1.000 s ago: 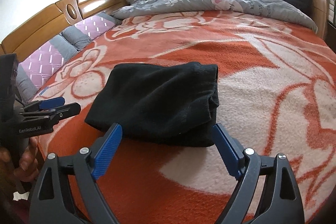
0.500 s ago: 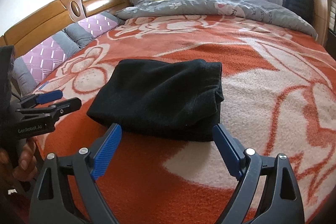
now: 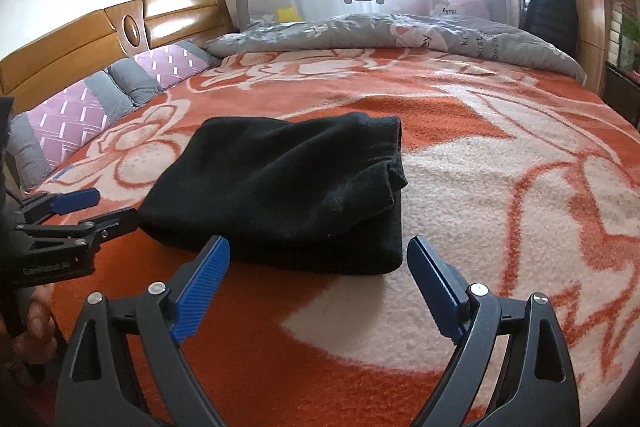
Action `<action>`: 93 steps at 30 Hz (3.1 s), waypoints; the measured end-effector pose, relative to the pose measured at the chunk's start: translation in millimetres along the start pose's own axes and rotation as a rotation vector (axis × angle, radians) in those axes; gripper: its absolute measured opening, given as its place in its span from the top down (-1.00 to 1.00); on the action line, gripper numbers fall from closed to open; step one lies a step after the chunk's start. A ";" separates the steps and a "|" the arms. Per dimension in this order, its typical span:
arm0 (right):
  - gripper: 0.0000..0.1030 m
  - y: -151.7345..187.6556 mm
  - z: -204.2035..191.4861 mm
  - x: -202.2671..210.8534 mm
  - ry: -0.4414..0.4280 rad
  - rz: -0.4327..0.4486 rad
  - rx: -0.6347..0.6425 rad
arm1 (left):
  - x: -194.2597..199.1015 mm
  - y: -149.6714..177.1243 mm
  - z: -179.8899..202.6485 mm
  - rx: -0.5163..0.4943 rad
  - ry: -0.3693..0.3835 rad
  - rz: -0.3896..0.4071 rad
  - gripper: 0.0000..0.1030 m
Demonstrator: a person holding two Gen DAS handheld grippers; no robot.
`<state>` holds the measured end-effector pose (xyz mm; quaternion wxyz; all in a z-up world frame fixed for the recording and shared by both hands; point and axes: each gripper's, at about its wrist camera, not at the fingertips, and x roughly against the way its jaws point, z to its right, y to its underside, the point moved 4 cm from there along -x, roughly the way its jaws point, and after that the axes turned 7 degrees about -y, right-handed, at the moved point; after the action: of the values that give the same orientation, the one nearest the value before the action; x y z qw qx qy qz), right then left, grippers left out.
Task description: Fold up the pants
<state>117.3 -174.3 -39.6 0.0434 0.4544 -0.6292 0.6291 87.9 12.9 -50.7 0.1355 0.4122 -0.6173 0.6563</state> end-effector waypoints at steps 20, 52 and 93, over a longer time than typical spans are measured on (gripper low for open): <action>-0.82 2.9 -6.8 -14.4 -0.014 0.007 0.018 | -5.6 2.5 2.2 -0.007 0.000 0.011 -0.63; -0.85 2.8 -8.4 -16.2 -0.013 0.006 0.022 | -6.9 3.1 0.4 -0.003 -0.007 0.012 -0.63; -0.86 -9.5 -8.5 -12.5 -0.020 0.020 0.034 | -4.9 0.3 2.8 0.000 0.007 -0.001 -0.63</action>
<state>126.2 -158.9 -38.5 0.0232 0.4549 -0.6233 0.6357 91.8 12.0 -54.7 0.1378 0.4101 -0.6167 0.6576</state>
